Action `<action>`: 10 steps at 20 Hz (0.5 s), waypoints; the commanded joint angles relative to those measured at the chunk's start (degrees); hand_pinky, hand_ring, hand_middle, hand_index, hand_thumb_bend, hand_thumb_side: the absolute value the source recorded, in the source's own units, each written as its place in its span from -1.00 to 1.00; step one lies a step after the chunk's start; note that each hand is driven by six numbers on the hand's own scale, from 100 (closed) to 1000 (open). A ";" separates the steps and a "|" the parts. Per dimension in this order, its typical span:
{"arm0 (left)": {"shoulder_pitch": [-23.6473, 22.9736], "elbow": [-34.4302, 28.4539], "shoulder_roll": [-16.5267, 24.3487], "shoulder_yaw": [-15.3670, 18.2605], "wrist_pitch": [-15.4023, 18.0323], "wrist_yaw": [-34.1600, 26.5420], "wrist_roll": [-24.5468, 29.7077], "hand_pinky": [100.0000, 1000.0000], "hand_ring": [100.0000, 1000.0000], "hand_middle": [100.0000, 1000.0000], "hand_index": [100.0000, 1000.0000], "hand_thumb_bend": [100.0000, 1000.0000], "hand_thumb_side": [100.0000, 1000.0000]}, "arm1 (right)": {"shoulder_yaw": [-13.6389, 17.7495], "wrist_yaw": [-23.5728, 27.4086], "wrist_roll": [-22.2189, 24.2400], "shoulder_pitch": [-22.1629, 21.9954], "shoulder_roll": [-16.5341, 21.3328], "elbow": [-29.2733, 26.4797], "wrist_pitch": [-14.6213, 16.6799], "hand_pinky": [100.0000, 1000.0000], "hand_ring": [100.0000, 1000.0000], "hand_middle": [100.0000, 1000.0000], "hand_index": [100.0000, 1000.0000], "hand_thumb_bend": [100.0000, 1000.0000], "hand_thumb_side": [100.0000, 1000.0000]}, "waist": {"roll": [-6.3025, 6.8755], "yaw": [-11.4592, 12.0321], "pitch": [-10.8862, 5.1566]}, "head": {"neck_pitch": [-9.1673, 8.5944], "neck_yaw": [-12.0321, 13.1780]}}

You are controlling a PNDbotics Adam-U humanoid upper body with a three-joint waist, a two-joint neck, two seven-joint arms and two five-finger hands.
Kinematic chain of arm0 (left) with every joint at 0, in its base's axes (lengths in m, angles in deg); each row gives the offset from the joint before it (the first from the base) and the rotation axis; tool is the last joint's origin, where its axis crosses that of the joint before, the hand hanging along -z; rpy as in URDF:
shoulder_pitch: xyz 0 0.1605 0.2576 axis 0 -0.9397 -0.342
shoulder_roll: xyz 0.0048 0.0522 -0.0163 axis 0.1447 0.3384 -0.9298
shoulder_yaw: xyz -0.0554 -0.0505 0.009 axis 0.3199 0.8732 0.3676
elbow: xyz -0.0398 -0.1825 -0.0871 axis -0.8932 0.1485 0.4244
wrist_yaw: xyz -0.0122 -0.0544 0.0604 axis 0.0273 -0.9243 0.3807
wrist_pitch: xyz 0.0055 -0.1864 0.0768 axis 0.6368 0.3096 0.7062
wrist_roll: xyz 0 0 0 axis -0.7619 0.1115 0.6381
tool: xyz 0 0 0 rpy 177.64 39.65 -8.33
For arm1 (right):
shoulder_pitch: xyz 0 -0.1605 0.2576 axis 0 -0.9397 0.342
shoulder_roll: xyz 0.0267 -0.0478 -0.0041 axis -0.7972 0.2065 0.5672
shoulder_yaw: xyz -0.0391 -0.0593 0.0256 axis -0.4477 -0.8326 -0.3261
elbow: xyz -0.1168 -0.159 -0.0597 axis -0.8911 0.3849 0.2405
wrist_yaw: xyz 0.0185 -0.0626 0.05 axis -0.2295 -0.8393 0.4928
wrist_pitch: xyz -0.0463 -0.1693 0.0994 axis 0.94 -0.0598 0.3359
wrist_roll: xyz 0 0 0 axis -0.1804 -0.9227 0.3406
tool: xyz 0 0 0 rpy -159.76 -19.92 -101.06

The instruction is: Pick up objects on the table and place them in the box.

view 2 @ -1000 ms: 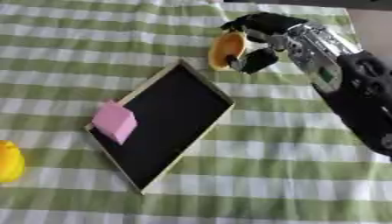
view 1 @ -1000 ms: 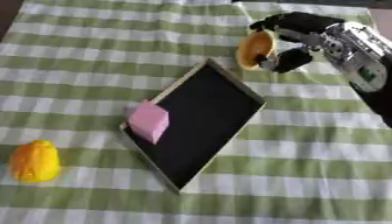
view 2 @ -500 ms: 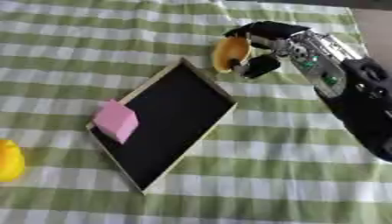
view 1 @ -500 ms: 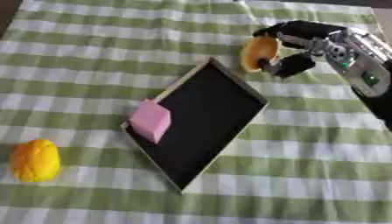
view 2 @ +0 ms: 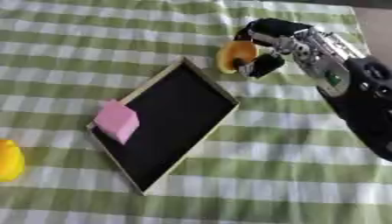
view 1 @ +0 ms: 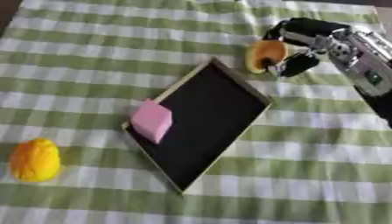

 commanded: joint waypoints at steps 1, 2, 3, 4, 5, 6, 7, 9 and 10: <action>0.14 -1.01 0.86 0.41 -0.28 -0.16 -0.01 0.21 0.58 0.34 0.66 -1.00 -0.08 | 0.77 3.53 -4.46 0.54 1.23 -1.82 -0.59 0.44 0.45 -0.43 -0.07 -1.00 -0.73 | 0.30 -0.12 -1.63 | 0.04 -0.06; 0.05 -1.01 0.88 0.42 -0.31 -0.17 -0.03 0.21 0.58 0.34 0.66 -1.00 -0.08 | 0.74 4.71 -5.59 0.45 1.33 -2.33 -0.62 0.43 0.42 -0.46 -0.12 -1.00 -0.75 | 0.32 -0.17 -1.78 | 0.16 -0.05; -0.03 -1.01 0.89 0.42 -0.35 -0.18 -0.05 0.21 0.58 0.34 0.66 -1.00 -0.08 | 0.75 5.79 -6.70 0.35 1.47 -3.01 -0.63 0.43 0.40 -0.46 -0.13 -1.00 -0.76 | 0.34 -0.23 -1.94 | 0.28 -0.06; -0.10 -1.01 0.88 0.42 -0.40 -0.20 -0.07 0.21 0.58 0.34 0.66 -1.00 -0.08 | 0.75 6.74 -7.64 0.25 1.59 -3.79 -0.62 0.42 0.39 -0.46 -0.13 -1.00 -0.77 | 0.37 -0.28 -2.12 | 0.42 -0.07; -0.19 -1.01 0.87 0.42 -0.48 -0.21 -0.09 0.21 0.58 0.34 0.66 -1.00 -0.08 | 0.84 7.65 -8.49 0.17 1.73 -4.74 -0.57 0.43 0.38 -0.45 -0.13 -1.00 -0.78 | 0.42 -0.35 -2.31 | 0.56 -0.04; -0.28 -1.01 0.88 0.41 -0.56 -0.21 -0.10 0.21 0.58 0.34 0.66 -1.00 -0.08 | 1.06 8.53 -9.36 0.12 1.90 -5.80 -0.64 0.43 0.37 -0.45 -0.13 -1.00 -0.78 | 0.48 -0.44 -2.52 | 0.67 0.00; -0.35 -1.01 0.90 0.39 -0.63 -0.20 -0.11 0.21 0.58 0.34 0.66 -1.00 -0.09 | 1.28 9.40 -10.13 0.03 2.06 -6.85 -0.87 0.44 0.37 -0.46 -0.14 -1.00 -0.78 | 0.54 -0.51 -2.71 | 0.76 0.01; -0.48 -1.01 0.92 0.36 -0.71 -0.18 -0.13 0.21 0.58 0.34 0.66 -1.00 -0.10 | 1.75 11.11 -11.17 -0.12 2.36 -9.27 -1.52 0.44 0.36 -0.49 -0.16 -1.00 -0.78 | 0.67 -0.67 -3.15 | 1.04 0.06; -0.57 -1.01 0.96 0.35 -0.74 -0.18 -0.16 0.21 0.58 0.34 0.66 -1.00 -0.09 | 2.04 12.11 -11.53 -0.29 2.60 -11.06 -2.01 0.44 0.36 -0.50 -0.16 -1.00 -0.57 | 0.73 -0.76 -3.39 | 1.20 0.10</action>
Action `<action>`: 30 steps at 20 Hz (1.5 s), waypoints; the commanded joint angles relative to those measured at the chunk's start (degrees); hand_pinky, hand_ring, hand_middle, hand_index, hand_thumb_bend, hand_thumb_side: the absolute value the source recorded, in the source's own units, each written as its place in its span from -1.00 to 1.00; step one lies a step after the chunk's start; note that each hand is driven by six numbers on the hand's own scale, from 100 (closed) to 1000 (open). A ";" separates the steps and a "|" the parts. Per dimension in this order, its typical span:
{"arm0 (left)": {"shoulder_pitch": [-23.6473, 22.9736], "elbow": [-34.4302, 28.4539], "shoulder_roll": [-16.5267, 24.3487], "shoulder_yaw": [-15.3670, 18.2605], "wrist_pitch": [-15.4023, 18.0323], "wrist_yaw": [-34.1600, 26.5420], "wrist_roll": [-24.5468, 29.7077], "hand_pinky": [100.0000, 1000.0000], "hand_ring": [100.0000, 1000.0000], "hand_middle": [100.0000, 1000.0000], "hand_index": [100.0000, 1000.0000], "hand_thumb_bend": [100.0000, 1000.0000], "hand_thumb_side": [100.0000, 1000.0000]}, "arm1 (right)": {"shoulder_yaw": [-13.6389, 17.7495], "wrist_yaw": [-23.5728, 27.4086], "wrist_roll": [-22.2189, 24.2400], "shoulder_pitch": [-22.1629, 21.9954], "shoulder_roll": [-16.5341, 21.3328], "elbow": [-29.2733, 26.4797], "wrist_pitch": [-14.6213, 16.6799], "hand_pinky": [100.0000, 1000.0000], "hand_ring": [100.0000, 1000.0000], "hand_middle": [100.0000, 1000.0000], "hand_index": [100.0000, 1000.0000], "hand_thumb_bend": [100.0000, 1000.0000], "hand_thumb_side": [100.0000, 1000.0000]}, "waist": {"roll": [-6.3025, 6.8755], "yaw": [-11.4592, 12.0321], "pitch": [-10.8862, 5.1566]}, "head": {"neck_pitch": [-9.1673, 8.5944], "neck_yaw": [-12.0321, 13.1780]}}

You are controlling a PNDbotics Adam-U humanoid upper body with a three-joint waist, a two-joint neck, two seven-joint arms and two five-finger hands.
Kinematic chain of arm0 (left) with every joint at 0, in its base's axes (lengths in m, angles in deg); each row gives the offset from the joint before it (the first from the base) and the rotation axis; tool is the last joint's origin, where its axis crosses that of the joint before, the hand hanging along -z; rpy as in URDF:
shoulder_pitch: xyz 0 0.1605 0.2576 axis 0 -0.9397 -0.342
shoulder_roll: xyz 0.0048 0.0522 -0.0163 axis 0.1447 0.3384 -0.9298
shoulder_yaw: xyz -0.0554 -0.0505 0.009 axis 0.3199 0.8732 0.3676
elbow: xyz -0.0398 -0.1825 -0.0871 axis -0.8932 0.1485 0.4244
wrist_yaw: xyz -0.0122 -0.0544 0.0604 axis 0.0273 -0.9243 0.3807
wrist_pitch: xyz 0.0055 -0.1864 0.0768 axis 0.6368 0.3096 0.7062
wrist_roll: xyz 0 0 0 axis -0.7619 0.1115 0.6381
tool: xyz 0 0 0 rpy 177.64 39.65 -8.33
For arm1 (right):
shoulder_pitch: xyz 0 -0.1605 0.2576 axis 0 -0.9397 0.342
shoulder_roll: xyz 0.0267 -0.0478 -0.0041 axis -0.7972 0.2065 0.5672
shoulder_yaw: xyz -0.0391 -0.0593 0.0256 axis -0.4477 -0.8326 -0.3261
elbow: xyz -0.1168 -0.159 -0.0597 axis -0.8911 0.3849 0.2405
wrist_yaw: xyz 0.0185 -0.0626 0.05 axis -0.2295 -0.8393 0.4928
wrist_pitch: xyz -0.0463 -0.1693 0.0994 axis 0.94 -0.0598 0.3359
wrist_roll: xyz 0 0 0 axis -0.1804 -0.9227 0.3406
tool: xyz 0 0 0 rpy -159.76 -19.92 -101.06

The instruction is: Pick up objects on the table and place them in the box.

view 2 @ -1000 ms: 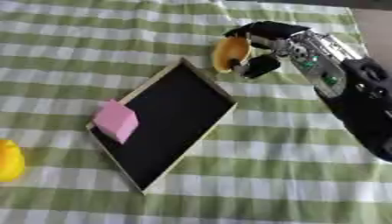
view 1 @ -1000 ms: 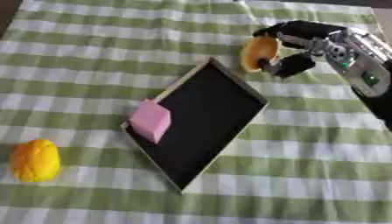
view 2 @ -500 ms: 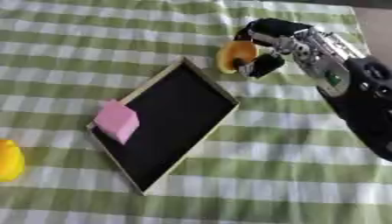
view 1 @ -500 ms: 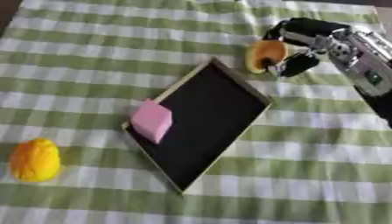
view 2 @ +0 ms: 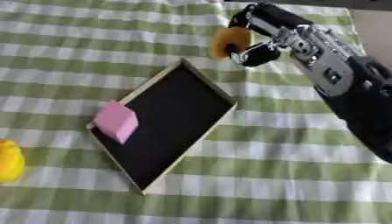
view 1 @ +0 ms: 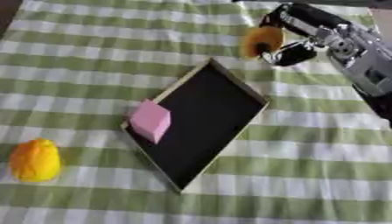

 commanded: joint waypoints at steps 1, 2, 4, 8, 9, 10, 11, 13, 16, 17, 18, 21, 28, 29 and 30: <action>0.00 -1.01 1.01 0.33 -0.29 0.01 -0.15 0.21 0.58 0.34 0.66 -1.00 -0.11 | 1.69 3.46 -1.61 0.24 2.90 -6.29 -1.39 0.44 0.35 -0.51 -0.17 -1.00 -0.76 | 0.54 -0.16 -2.10 | 0.64 0.11; -0.04 -1.01 1.04 0.34 -0.30 0.05 -0.20 0.22 0.58 0.34 0.66 -1.00 -0.11 | 1.89 4.65 -1.79 -0.10 3.31 -8.68 -2.02 0.44 0.34 -0.53 -0.18 -1.00 -0.74 | 0.57 -0.22 -2.29 | 0.76 0.13; -0.15 -1.01 1.09 0.36 -0.39 0.08 -0.35 0.22 0.58 0.34 0.66 -1.00 -0.12 | 2.37 7.54 -1.94 -0.90 4.21 -14.91 -3.38 0.43 0.32 -0.54 -0.19 -1.00 -0.69 | 0.60 -0.41 -2.76 | 1.15 0.24; -0.14 -1.01 1.18 0.47 -0.67 0.16 -0.88 0.22 0.58 0.34 0.66 -1.00 -0.15 | 1.93 11.84 -0.59 -1.86 5.48 -27.29 -6.71 0.42 0.29 -0.53 -0.18 -1.00 -0.71 | 0.69 -0.64 -3.74 | 1.64 0.34; 0.00 -1.01 1.20 0.50 -0.67 0.18 -1.10 0.23 0.58 0.34 0.66 -1.00 -0.16 | 1.27 12.29 0.43 -1.99 5.69 -29.87 -7.46 0.42 0.29 -0.52 -0.18 -1.00 -0.73 | 0.70 -0.60 -3.99 | 1.76 0.27; 0.13 -1.01 1.21 0.52 -0.65 0.20 -1.32 0.23 0.58 0.34 0.66 -1.00 -0.16 | 0.70 12.56 1.53 -2.09 5.83 -31.92 -8.11 0.43 0.29 -0.52 -0.17 -1.00 -0.74 | 0.71 -0.55 -4.16 | 1.87 0.25; 0.27 -1.01 1.20 0.50 -0.65 0.21 -1.52 0.23 0.58 0.34 0.66 -1.00 -0.17 | -0.17 12.82 2.86 -2.00 5.69 -32.99 -8.39 0.43 0.29 -0.52 -0.17 -1.00 -0.75 | 0.71 -0.44 -4.33 | 2.02 0.17; 0.48 -1.01 1.18 0.44 -0.65 0.25 -1.79 0.24 0.58 0.34 0.66 -1.00 -0.18 | -1.89 13.52 5.32 -1.61 5.01 -33.78 -8.67 0.42 0.29 -0.52 -0.17 -1.00 -0.75 | 0.67 -0.27 -4.57 | 2.25 0.01; 0.67 -1.01 1.10 0.67 -0.55 0.35 -2.33 0.24 0.58 0.34 0.66 -1.00 -0.18 | -4.19 14.00 8.30 -1.10 3.44 -34.00 -9.32 0.42 0.30 -0.51 -0.17 -1.00 -0.77 | 0.57 -0.10 -4.77 | 2.29 -0.22; 0.69 -1.01 1.10 0.78 -0.55 0.35 -2.56 0.24 0.58 0.34 0.66 -1.00 -0.18 | -4.87 13.78 9.01 -1.08 2.76 -34.01 -9.53 0.42 0.29 -0.51 -0.17 -1.00 -0.77 | 0.57 -0.01 -4.78 | 2.34 -0.27; 0.65 -1.01 1.13 0.87 -0.56 0.38 -2.74 0.24 0.58 0.34 0.66 -1.00 -0.18 | -5.38 13.23 9.42 -1.04 2.05 -34.02 -9.64 0.42 0.29 -0.51 -0.17 -1.00 -0.77 | 0.57 0.04 -4.78 | 2.40 -0.27; 0.43 -1.01 1.20 0.94 -0.57 0.51 -2.95 0.24 0.58 0.34 0.66 -1.00 -0.18 | -6.81 10.17 9.94 -1.18 -0.05 -34.03 -9.97 0.41 0.29 -0.49 -0.16 -1.00 -0.78 | 0.54 0.10 -4.75 | 2.62 -0.05; 0.45 -1.01 0.93 0.70 -0.67 0.42 -2.60 0.23 0.58 0.34 0.66 -1.00 -0.16 | -9.98 3.18 11.09 -2.60 -3.59 -29.67 -11.03 0.42 0.32 -0.40 -0.09 -1.00 -0.78 | 0.50 0.27 -4.59 | 2.03 0.15; 0.40 -1.01 0.88 0.69 -0.68 0.39 -2.55 0.23 0.58 0.34 0.66 -1.00 -0.15 | -10.44 2.13 11.10 -2.69 -3.94 -28.56 -10.65 0.43 0.33 -0.38 -0.07 -1.00 -0.77 | 0.50 0.28 -4.54 | 1.96 0.19; 0.34 -1.01 0.84 0.69 -0.72 0.37 -2.49 0.23 0.58 0.34 0.66 -1.00 -0.15 | -10.83 1.06 11.00 -2.78 -4.30 -27.46 -10.14 0.44 0.33 -0.37 -0.06 -1.00 -0.77 | 0.49 0.28 -4.49 | 1.93 0.24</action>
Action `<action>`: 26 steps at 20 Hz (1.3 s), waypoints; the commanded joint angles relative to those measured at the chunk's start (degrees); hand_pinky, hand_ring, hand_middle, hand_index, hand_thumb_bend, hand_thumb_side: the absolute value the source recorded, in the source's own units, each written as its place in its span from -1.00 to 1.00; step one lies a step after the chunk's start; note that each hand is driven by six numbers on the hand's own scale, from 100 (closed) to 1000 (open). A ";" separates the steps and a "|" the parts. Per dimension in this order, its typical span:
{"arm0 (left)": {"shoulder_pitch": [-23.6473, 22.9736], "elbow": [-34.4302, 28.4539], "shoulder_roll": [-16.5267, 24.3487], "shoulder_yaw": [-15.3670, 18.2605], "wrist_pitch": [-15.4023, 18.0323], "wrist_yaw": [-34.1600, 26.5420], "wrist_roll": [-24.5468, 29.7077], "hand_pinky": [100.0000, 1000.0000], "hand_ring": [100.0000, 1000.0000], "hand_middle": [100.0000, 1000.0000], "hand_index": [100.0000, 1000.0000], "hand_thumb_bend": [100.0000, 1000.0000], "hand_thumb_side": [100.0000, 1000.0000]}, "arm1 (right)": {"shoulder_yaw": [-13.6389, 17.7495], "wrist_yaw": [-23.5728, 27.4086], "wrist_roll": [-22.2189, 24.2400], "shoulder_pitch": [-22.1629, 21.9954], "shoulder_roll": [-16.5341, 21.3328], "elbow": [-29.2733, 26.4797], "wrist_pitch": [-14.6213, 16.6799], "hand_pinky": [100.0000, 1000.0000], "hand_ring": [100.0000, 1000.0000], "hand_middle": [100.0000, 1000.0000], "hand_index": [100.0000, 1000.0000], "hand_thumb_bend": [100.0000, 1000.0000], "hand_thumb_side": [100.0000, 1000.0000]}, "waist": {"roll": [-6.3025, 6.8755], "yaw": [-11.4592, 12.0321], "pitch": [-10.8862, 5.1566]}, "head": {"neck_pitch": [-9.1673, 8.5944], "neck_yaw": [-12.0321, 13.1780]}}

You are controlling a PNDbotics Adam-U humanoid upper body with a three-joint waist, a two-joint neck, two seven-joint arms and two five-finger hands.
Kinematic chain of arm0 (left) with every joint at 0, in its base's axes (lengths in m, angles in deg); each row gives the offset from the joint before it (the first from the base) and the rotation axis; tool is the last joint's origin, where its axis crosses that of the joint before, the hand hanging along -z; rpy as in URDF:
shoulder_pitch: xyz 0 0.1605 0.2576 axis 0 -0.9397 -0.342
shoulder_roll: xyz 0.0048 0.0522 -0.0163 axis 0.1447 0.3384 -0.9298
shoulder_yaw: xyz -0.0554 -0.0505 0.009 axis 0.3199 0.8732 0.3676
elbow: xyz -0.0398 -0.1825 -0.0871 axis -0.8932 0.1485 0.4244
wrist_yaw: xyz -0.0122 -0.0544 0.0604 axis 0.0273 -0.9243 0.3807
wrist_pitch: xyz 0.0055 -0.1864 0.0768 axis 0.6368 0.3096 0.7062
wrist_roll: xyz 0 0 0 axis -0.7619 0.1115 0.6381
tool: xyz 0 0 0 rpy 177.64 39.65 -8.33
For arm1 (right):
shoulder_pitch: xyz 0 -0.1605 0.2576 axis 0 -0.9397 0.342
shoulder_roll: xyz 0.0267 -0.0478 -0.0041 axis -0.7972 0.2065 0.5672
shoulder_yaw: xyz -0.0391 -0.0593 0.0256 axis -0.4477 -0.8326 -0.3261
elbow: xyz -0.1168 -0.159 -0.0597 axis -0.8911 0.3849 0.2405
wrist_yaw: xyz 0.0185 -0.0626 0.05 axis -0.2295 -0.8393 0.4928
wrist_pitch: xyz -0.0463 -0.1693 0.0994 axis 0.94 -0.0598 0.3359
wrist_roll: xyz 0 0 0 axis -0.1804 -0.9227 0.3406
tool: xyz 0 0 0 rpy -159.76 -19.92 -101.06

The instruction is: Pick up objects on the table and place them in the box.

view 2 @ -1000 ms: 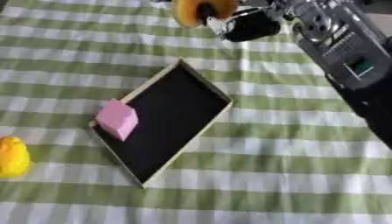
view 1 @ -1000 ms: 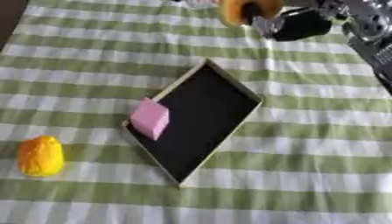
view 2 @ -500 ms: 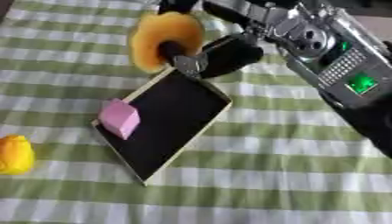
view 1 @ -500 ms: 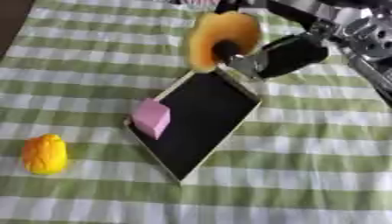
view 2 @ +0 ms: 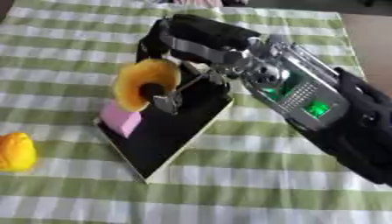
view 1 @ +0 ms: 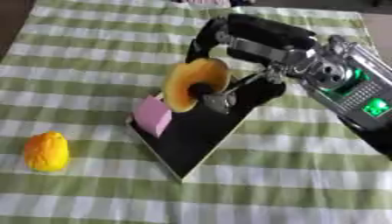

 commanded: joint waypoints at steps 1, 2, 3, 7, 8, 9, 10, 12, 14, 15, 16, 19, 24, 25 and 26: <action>0.20 -1.01 0.81 0.46 -0.07 0.08 0.22 0.23 0.58 0.34 0.66 -1.00 -0.14 | -0.74 -3.33 -0.06 0.32 -0.47 2.93 1.17 0.45 0.35 -0.34 -0.04 -1.00 -0.77 | 0.26 0.09 -1.03 | -0.45 0.21; 0.17 -1.01 0.76 0.47 -0.10 0.06 0.26 0.23 0.58 0.34 0.66 -1.00 -0.14 | -1.13 -4.16 -0.09 0.19 -0.89 4.09 1.72 0.45 0.36 -0.32 -0.02 -1.00 -0.76 | 0.26 0.09 -0.97 | -0.47 0.23; 0.16 -1.01 0.70 0.48 -0.12 0.02 0.28 0.23 0.58 0.34 0.66 -1.00 -0.14 | -1.46 -4.95 -0.16 0.01 -1.36 5.18 2.27 0.46 0.37 -0.32 -0.02 -1.00 -0.76 | 0.26 0.09 -0.89 | -0.47 0.26; 0.05 -1.01 0.40 0.53 -0.23 -0.10 0.39 0.22 0.58 0.33 0.66 -1.00 -0.12 | -2.59 -7.98 -0.67 -0.88 -3.36 9.37 4.20 0.47 0.39 -0.28 0.01 -1.00 -0.75 | 0.32 0.22 -0.58 | -0.59 0.28; 0.00 -1.01 0.34 0.54 -0.27 -0.13 0.42 0.22 0.58 0.33 0.66 -1.00 -0.12 | -2.83 -8.66 -0.85 -1.08 -3.75 10.50 4.60 0.47 0.41 -0.26 0.03 -1.00 -0.74 | 0.34 0.26 -0.51 | -0.62 0.27; -0.05 -1.01 0.31 0.55 -0.31 -0.15 0.45 0.22 0.58 0.33 0.66 -1.00 -0.11 | -3.03 -9.30 -1.03 -1.22 -4.02 11.53 5.03 0.53 0.50 -0.12 0.18 -1.00 -0.73 | 0.36 0.28 -0.45 | -0.66 0.30; -0.08 -1.01 0.28 0.58 -0.33 -0.17 0.46 0.22 0.58 0.33 0.66 -1.00 -0.11 | -3.18 -9.94 -1.08 -1.34 -4.15 12.25 5.50 0.56 0.54 -0.05 0.26 -1.00 -0.72 | 0.38 0.29 -0.40 | -0.69 0.35; -0.15 -1.01 0.25 0.62 -0.36 -0.20 0.46 0.22 0.58 0.33 0.66 -1.00 -0.11 | -3.19 -11.74 -0.50 -1.36 -4.01 12.49 7.10 0.72 0.86 0.42 0.74 -1.00 -0.70 | 0.39 0.25 -0.35 | -0.68 0.47; -0.24 -1.01 0.24 0.62 -0.42 -0.22 0.48 0.22 0.58 0.33 0.66 -1.00 -0.10 | -2.38 -13.93 0.31 -1.21 -3.58 11.17 8.69 0.84 0.98 0.51 0.79 -1.00 -0.68 | 0.41 0.13 -0.34 | -0.56 0.61; -0.29 -1.01 0.24 0.62 -0.45 -0.23 0.49 0.22 0.58 0.33 0.66 -1.00 -0.10 | -1.89 -14.90 0.56 -1.17 -3.29 10.23 9.24 0.88 0.99 0.54 0.82 -1.00 -0.70 | 0.41 0.08 -0.35 | -0.52 0.65; -0.32 -1.01 0.25 0.63 -0.47 -0.23 0.49 0.22 0.58 0.33 0.66 -1.00 -0.10 | -1.27 -15.82 0.65 -1.06 -2.91 9.22 9.57 0.90 1.00 0.57 0.85 -1.00 -0.72 | 0.42 0.01 -0.38 | -0.48 0.71; -0.34 -1.01 0.30 0.65 -0.47 -0.23 0.44 0.22 0.58 0.33 0.66 -1.00 -0.11 | 0.38 -17.30 1.18 -1.15 -1.88 6.25 9.87 0.94 1.00 0.60 0.89 -1.00 -0.79 | 0.44 -0.06 -0.44 | -0.49 0.85; -0.46 -1.01 0.31 0.67 -0.57 -0.21 0.40 0.22 0.58 0.33 0.66 -1.00 -0.11 | 3.35 -14.19 2.79 -0.62 -0.63 1.25 8.85 0.94 1.00 0.58 0.90 -1.00 -0.94 | 0.45 -0.26 -0.57 | -0.41 1.07; -0.47 -1.01 0.32 0.68 -0.57 -0.20 0.39 0.22 0.58 0.33 0.66 -1.00 -0.11 | 4.07 -13.26 2.92 -0.44 -0.35 0.38 8.38 0.93 1.00 0.57 0.90 -1.00 -0.97 | 0.45 -0.30 -0.61 | -0.34 1.11; -0.46 -1.01 0.34 0.70 -0.58 -0.19 0.37 0.22 0.58 0.33 0.66 -1.00 -0.11 | 4.95 -12.17 2.91 -0.23 -0.06 -0.47 7.86 0.92 1.00 0.56 0.89 -1.00 -1.00 | 0.46 -0.34 -0.63 | -0.26 1.15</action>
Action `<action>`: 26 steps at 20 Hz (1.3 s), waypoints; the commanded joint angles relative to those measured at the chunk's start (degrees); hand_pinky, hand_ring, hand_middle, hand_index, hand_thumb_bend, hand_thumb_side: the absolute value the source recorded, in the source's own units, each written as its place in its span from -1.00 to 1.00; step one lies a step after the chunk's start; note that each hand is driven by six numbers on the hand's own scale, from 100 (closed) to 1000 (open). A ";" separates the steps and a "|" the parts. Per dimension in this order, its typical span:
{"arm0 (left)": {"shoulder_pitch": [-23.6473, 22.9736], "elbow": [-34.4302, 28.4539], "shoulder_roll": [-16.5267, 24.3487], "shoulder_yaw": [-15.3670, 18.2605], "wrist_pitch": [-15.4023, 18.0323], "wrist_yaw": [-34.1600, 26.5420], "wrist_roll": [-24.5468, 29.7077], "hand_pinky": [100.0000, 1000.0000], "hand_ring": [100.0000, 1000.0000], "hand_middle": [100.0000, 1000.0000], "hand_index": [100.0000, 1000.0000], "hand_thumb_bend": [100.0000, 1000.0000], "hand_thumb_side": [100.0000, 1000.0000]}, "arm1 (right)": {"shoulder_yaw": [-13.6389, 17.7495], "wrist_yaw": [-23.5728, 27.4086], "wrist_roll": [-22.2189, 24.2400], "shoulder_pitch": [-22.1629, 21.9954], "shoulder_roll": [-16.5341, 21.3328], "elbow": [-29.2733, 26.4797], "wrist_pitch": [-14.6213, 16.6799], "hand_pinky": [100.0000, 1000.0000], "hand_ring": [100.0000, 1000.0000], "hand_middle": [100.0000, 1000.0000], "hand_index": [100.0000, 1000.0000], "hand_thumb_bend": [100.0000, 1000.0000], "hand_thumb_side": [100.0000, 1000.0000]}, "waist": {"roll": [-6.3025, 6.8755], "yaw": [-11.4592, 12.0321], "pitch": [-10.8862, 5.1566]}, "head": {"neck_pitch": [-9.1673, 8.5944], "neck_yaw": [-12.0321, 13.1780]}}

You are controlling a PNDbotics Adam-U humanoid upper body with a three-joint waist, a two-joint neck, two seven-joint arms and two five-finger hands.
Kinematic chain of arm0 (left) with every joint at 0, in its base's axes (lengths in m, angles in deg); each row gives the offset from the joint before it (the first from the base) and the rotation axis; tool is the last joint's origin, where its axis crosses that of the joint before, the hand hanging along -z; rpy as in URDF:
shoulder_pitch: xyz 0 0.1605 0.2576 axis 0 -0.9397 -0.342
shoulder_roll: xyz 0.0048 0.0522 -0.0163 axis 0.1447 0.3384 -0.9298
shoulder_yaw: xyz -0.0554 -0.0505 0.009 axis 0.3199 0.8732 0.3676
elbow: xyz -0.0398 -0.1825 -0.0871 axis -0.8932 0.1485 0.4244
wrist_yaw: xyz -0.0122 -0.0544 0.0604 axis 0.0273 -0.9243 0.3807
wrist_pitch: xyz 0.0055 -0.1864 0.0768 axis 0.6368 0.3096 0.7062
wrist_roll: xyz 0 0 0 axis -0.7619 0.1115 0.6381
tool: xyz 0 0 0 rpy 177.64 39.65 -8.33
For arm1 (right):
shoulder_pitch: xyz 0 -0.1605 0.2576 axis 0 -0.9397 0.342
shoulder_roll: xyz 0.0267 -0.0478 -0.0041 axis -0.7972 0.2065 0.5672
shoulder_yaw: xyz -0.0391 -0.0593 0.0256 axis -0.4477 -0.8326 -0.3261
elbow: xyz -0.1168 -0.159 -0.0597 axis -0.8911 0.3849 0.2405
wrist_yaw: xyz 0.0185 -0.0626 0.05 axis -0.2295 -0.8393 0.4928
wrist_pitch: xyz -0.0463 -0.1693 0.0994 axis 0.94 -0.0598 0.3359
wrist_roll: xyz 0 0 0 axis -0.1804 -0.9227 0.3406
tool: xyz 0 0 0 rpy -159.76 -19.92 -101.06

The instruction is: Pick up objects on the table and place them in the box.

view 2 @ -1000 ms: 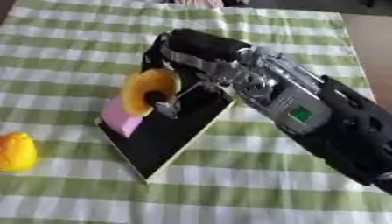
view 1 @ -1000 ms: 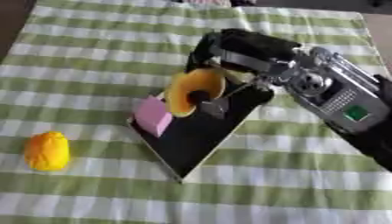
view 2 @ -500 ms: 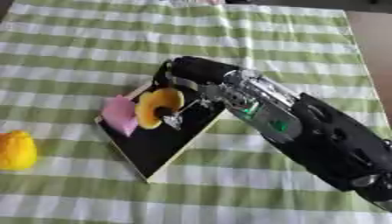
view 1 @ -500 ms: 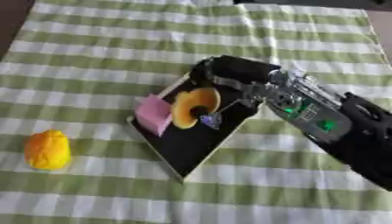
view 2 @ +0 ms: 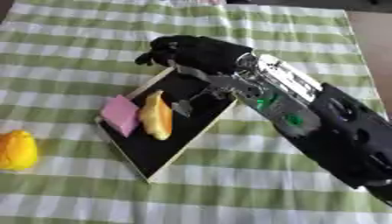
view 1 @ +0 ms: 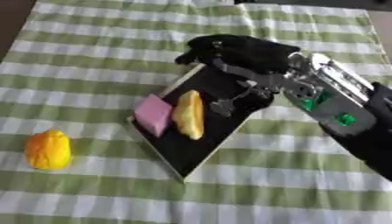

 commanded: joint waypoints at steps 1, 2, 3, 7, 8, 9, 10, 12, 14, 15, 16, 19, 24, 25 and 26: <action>0.27 -1.01 0.91 0.70 -0.10 0.10 -0.12 0.22 0.58 0.33 0.66 -1.00 -0.11 | 3.42 3.40 0.23 1.36 2.31 -3.71 -1.29 0.91 1.00 0.54 0.89 -1.00 -1.00 | 0.45 -0.10 -1.34 | -0.11 0.28; 0.24 -1.01 0.95 0.71 -0.11 0.12 -0.14 0.22 0.58 0.33 0.66 -1.00 -0.12 | 4.52 4.75 0.09 1.57 2.60 -4.36 -1.80 0.90 1.00 0.52 0.88 -1.00 -1.00 | 0.46 -0.15 -1.38 | -0.03 0.34; 0.20 -1.01 0.99 0.72 -0.10 0.15 -0.17 0.22 0.58 0.33 0.66 -1.00 -0.12 | 5.68 6.24 -0.07 1.77 2.93 -4.94 -2.35 0.89 0.98 0.50 0.88 -1.00 -1.00 | 0.46 -0.21 -1.42 | 0.00 0.39; 0.19 -1.01 1.11 0.73 -0.14 0.28 -0.26 0.22 0.58 0.33 0.66 -1.00 -0.12 | 10.32 12.43 -1.15 2.16 4.62 -6.04 -4.98 0.86 0.95 0.43 0.85 -1.00 -1.00 | 0.45 -0.48 -1.54 | -0.07 0.72; 0.22 -1.01 1.20 0.69 -0.13 0.33 -0.25 0.23 0.58 0.33 0.66 -1.00 -0.13 | 11.30 13.74 -1.65 1.96 5.00 -6.23 -5.59 0.85 0.94 0.41 0.84 -1.00 -1.00 | 0.48 -0.54 -1.55 | -0.09 0.84; 0.23 -1.01 1.30 0.64 -0.11 0.41 -0.22 0.23 0.58 0.33 0.66 -1.00 -0.14 | 12.19 15.02 -2.26 1.67 5.38 -6.54 -6.09 0.84 0.93 0.41 0.83 -1.00 -1.00 | 0.51 -0.59 -1.55 | -0.08 0.94; 0.20 -1.01 1.52 0.58 -0.07 0.53 -0.18 0.23 0.58 0.33 0.66 -1.00 -0.15 | 13.16 16.30 -3.09 1.27 5.83 -6.88 -6.45 0.82 0.92 0.40 0.82 -1.00 -1.00 | 0.56 -0.66 -1.54 | -0.03 1.07; 0.08 -1.01 2.21 0.43 0.04 0.79 -0.10 0.23 0.58 0.33 0.66 -1.00 -0.18 | 14.96 19.03 -5.22 0.33 6.98 -7.14 -6.41 0.80 0.91 0.38 0.81 -1.00 -1.00 | 0.66 -0.79 -1.52 | 0.09 1.35; -0.27 -1.01 3.43 0.16 0.18 1.19 0.05 0.23 0.58 0.33 0.66 -1.00 -0.22 | 17.00 22.16 -8.23 -1.06 8.73 -7.20 -5.47 0.78 0.90 0.39 0.79 -1.00 -1.00 | 0.79 -1.05 -1.49 | 0.15 1.78; -0.51 -1.01 4.13 -0.01 0.14 1.45 0.17 0.22 0.58 0.33 0.66 -1.00 -0.23 | 17.99 23.59 -9.73 -1.81 9.58 -7.21 -4.89 0.78 0.90 0.39 0.79 -1.00 -1.00 | 0.86 -1.20 -1.48 | 0.22 2.01; -0.89 -0.83 5.12 -0.25 0.01 1.85 0.39 0.22 0.58 0.33 0.66 -1.00 -0.27 | 19.03 25.02 -11.30 -2.67 10.45 -7.22 -4.14 0.77 0.90 0.39 0.78 -1.00 -1.00 | 0.93 -1.41 -1.47 | 0.29 2.36; -2.88 1.82 11.43 -1.90 -0.20 4.81 2.34 0.22 0.58 0.33 0.67 -1.00 -0.38 | 22.76 29.79 -17.33 -7.17 14.12 -7.22 -0.14 0.75 0.87 0.35 0.76 -1.00 -0.97 | 1.08 -2.13 -1.32 | 0.36 3.30; -5.18 7.28 25.68 -6.17 -1.59 14.36 8.44 0.35 0.60 0.38 0.73 -1.00 -0.56 | 28.44 34.44 -27.70 -16.63 18.43 -7.22 7.29 0.74 0.84 0.31 0.64 -1.00 -0.61 | 1.32 -2.97 -0.97 | 0.36 3.86; -5.45 7.89 28.46 -7.26 -2.31 16.07 10.18 0.37 0.61 0.40 0.75 -1.00 -0.55 | 29.41 34.56 -29.29 -18.34 18.86 -7.22 8.45 0.74 0.83 0.31 0.64 -1.00 -0.63 | 1.32 -3.13 -0.91 | 0.34 4.01; -5.70 8.24 31.13 -8.45 -3.07 17.66 12.21 0.45 0.64 0.43 0.79 -0.90 -0.52 | 30.32 34.37 -30.86 -20.04 19.23 -7.22 9.34 0.74 0.83 0.31 0.62 -1.00 -0.74 | 1.32 -3.29 -0.84 | 0.30 4.16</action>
